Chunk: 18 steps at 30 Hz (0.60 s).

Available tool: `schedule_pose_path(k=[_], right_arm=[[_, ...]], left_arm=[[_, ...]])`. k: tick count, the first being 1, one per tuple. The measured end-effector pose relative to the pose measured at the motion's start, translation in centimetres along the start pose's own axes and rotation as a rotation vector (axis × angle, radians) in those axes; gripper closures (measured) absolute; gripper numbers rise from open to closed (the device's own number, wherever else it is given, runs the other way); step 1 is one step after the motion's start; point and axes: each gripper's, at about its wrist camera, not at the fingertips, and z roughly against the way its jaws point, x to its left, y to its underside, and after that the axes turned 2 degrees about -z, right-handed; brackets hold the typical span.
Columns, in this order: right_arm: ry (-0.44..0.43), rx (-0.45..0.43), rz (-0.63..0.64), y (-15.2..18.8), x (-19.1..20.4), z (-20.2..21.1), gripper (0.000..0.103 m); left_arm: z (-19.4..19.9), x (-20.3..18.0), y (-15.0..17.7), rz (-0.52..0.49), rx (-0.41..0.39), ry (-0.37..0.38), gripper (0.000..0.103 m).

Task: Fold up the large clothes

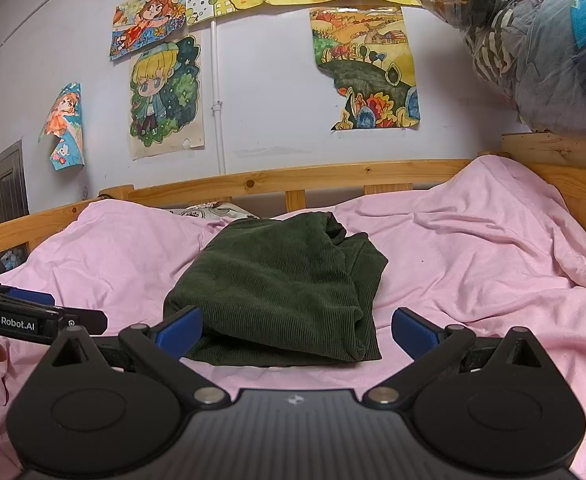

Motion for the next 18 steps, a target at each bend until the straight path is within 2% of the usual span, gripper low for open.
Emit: schedule_pose_path(k=[18], right_arm=[[-0.004, 0.005, 0.001, 0.11, -0.38, -0.09, 0.000]], left_arm=[[0.01, 0.02, 0.00, 0.001, 0.000, 0.002, 0.001]])
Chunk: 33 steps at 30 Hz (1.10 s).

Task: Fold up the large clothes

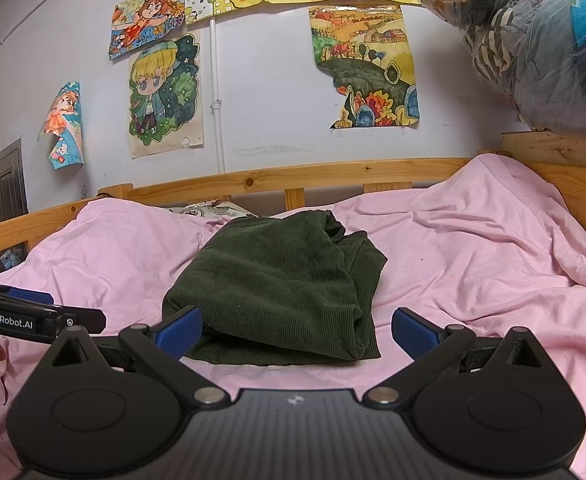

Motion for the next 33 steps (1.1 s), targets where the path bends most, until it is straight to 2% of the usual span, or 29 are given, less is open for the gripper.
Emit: schedule_pose_path(k=[9, 19, 24, 33], right_arm=[[0.001, 0.000, 0.000, -0.04, 0.01, -0.02, 0.000], [0.007, 0.012, -0.001, 0.12, -0.47, -0.05, 0.000], [0.006, 0.018, 0.005, -0.04, -0.40, -0.14, 0.000], [0.003, 0.024, 0.003, -0.12, -0.64, -0.15, 0.000]], left_arm=[[-0.10, 0.14, 0.05, 0.008, 0.001, 0.000, 0.001], [-0.59, 0.07, 0.16, 0.018, 0.060, -0.083, 0.001], [-0.84, 0.37, 0.07, 0.043, 0.085, -0.096, 0.001], [-0.75, 0.08, 0.03, 0.027, 0.075, -0.101, 0.001]])
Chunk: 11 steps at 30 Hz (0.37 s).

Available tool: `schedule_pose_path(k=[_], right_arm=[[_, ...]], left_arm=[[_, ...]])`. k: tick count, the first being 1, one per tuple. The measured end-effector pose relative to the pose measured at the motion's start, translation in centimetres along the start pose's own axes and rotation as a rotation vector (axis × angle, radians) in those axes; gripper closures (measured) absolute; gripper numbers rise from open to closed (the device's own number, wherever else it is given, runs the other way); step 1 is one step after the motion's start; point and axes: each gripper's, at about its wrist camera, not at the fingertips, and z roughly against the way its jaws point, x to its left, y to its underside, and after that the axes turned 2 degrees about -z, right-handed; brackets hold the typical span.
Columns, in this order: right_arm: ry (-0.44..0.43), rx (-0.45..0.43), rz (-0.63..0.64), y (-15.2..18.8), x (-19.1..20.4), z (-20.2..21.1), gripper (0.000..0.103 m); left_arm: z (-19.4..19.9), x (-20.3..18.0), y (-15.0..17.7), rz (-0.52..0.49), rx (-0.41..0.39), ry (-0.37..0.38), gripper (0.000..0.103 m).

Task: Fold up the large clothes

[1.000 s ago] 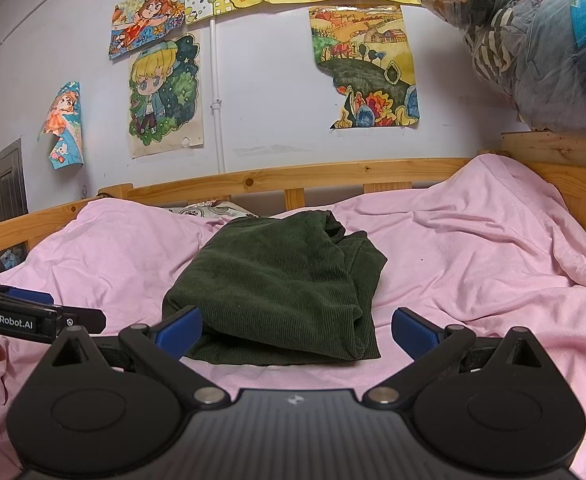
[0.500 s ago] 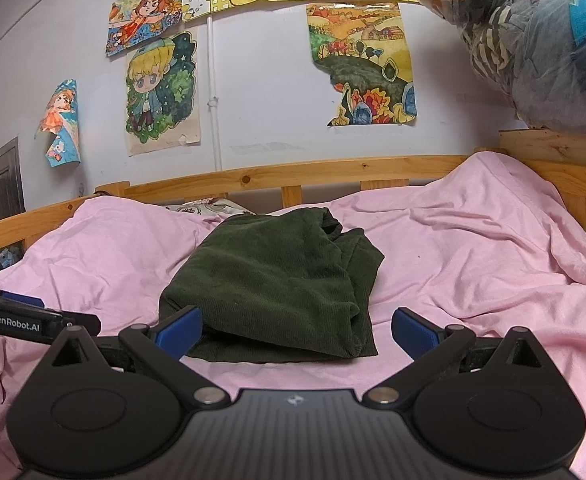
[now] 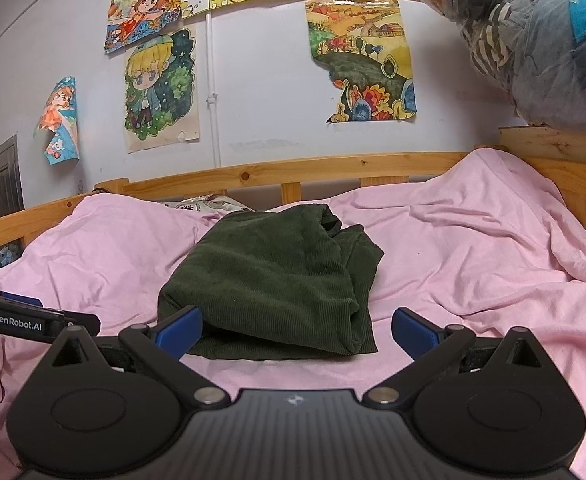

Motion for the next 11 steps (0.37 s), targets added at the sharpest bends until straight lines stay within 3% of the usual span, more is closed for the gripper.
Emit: schedule_pose_path(k=[11], right_arm=[[0.003, 0.005, 0.004, 0.00, 0.13, -0.12, 0.000]], left_arm=[[0.17, -0.08, 0.05, -0.003, -0.005, 0.006, 0.001]])
